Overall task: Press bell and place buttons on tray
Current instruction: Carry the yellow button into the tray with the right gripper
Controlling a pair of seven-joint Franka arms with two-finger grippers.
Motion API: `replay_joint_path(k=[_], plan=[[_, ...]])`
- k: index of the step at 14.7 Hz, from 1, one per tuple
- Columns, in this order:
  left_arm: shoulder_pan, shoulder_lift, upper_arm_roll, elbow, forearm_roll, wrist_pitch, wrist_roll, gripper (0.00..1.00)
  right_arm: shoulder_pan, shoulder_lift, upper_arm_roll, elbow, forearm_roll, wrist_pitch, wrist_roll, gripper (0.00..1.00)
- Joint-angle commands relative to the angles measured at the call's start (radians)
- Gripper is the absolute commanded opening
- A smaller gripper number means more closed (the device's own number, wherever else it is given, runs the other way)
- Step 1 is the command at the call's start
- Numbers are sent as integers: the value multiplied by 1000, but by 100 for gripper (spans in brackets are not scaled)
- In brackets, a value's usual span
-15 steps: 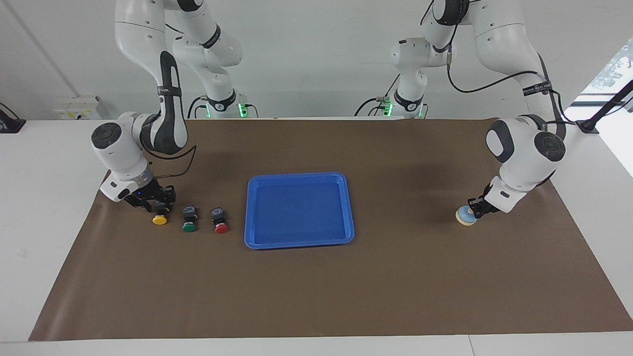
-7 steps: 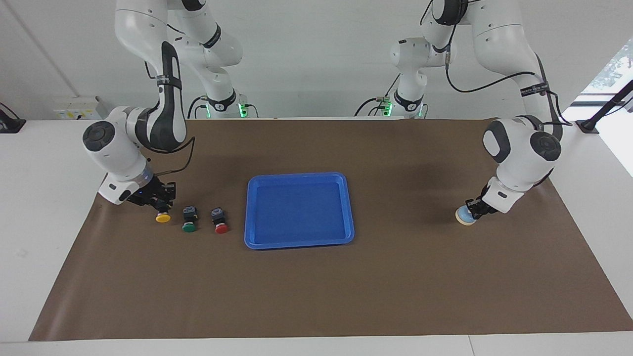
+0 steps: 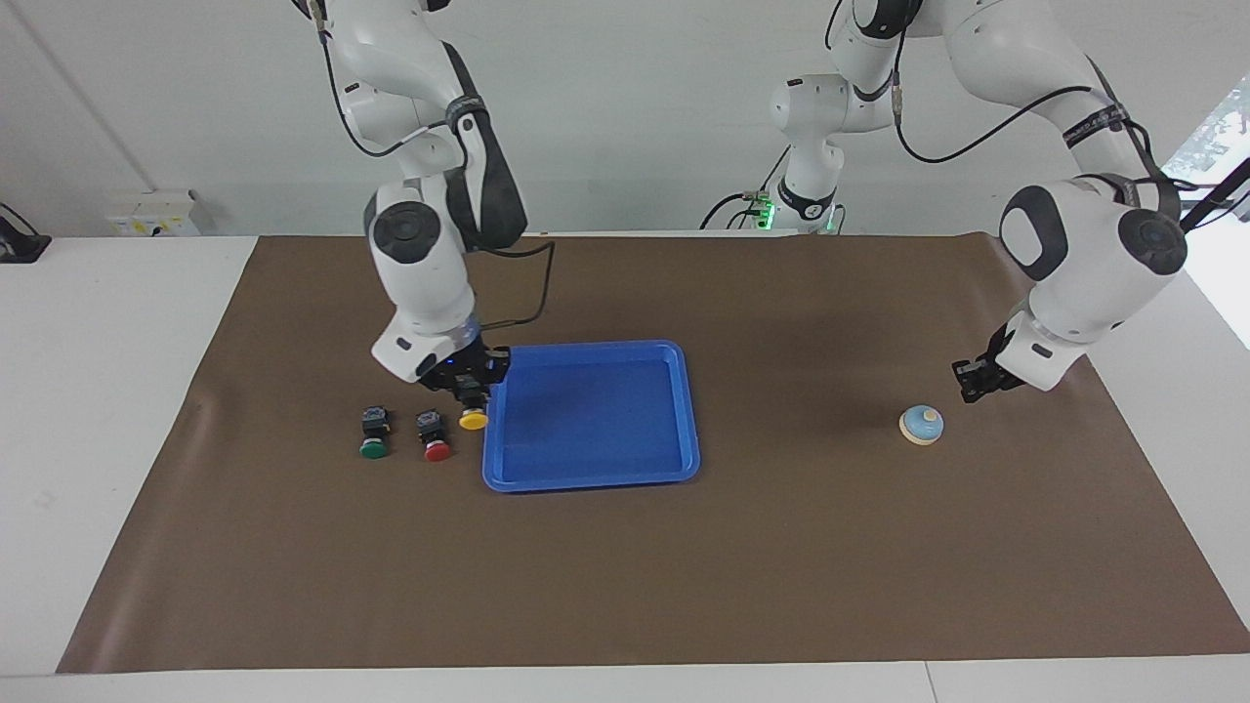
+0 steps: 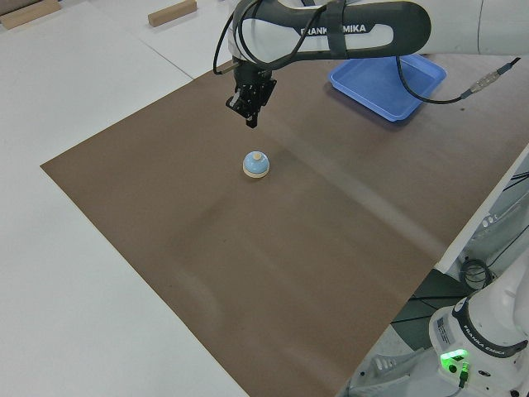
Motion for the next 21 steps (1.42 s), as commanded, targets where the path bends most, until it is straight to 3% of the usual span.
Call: replay_joint_path(k=[1,4,6,7,9,10,11,12,13,14,17,21], plan=[[24,-105,0,-14,5,-75,-6,0,30,72,-7,10,47,86,91,0],[41,-205,2,-16,5,-148,-2,1,61,110,-7,-2,50,149,140,0],[41,-257,2,-17,5,-187,-4,86,56,119,-7,-32,79,180,162,0],[41,-277,0,-20,5,-199,-4,100,56,119,-7,-48,108,189,175,0],[41,-306,0,-25,7,-227,-4,100,62,116,-7,-65,119,193,184,0],[41,-308,0,-27,7,-230,-4,100,59,116,-7,-65,119,191,183,5],[39,-308,0,-28,7,-222,-4,100,55,116,-7,-68,119,189,182,37],[39,-308,0,-28,7,-219,-6,100,56,115,-7,-68,119,179,182,52],[38,-308,0,-28,7,-219,-7,100,58,112,-6,-63,119,173,184,91],[36,-308,0,-28,7,-225,-9,100,61,103,-7,-53,119,154,184,100],[36,-314,0,-39,7,-231,-9,100,32,90,-21,44,93,15,143,100],[36,-315,0,-44,7,-230,-13,100,-158,80,-21,14,-2,1,-249,100]])
